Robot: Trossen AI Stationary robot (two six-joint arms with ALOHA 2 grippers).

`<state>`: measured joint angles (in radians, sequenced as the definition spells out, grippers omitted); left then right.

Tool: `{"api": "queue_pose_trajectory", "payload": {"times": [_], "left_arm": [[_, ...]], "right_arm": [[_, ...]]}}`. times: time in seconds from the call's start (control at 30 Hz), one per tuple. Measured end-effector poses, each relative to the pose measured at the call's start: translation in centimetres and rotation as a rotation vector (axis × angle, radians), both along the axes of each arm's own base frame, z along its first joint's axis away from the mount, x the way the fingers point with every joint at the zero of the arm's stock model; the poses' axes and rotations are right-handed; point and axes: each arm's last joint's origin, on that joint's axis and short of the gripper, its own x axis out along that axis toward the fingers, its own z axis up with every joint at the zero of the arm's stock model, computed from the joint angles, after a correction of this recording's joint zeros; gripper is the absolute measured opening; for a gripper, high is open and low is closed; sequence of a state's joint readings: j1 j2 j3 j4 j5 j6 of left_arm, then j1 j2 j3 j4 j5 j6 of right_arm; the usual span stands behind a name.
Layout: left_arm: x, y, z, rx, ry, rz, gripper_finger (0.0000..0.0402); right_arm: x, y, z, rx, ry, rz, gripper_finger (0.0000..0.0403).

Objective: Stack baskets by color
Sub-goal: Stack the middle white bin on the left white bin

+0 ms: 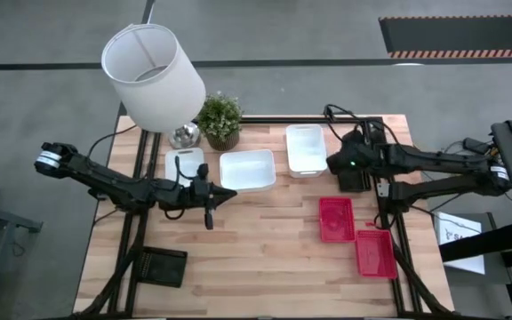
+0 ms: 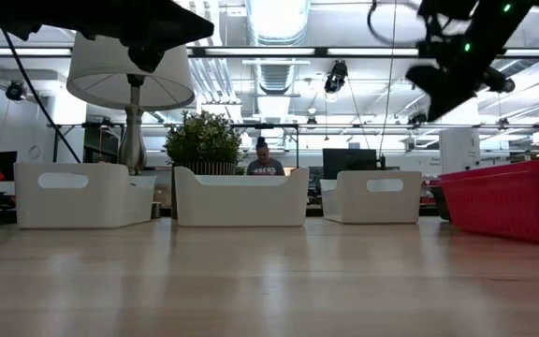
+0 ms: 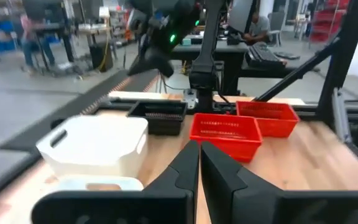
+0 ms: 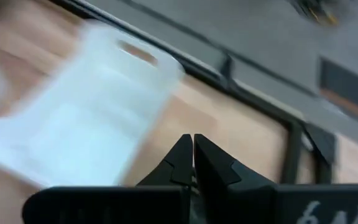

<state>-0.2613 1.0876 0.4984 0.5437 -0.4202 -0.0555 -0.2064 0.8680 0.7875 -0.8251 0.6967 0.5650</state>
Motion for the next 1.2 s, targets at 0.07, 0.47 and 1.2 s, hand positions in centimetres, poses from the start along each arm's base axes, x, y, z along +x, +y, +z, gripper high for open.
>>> {"api": "queue_pose_trajectory", "payload": {"times": [0.07, 0.47, 1.2], "left_arm": [[0.2, -0.1, -0.1, -0.056, -0.013, 0.002, 0.0000], [3.1, -1.0, 0.1, -0.406, 0.161, 0.047, 0.0000], [5.4, -1.6, 0.2, -0.312, 1.070, -0.007, 0.0009]], "right_arm": [[0.2, 0.8, 0.4, -0.044, -0.037, 0.101, 0.0009], [3.3, 4.1, 0.4, -0.200, -0.269, 1.101, 0.0009], [3.6, 4.3, 1.7, -0.406, -0.257, 1.268, 0.0009]]}}
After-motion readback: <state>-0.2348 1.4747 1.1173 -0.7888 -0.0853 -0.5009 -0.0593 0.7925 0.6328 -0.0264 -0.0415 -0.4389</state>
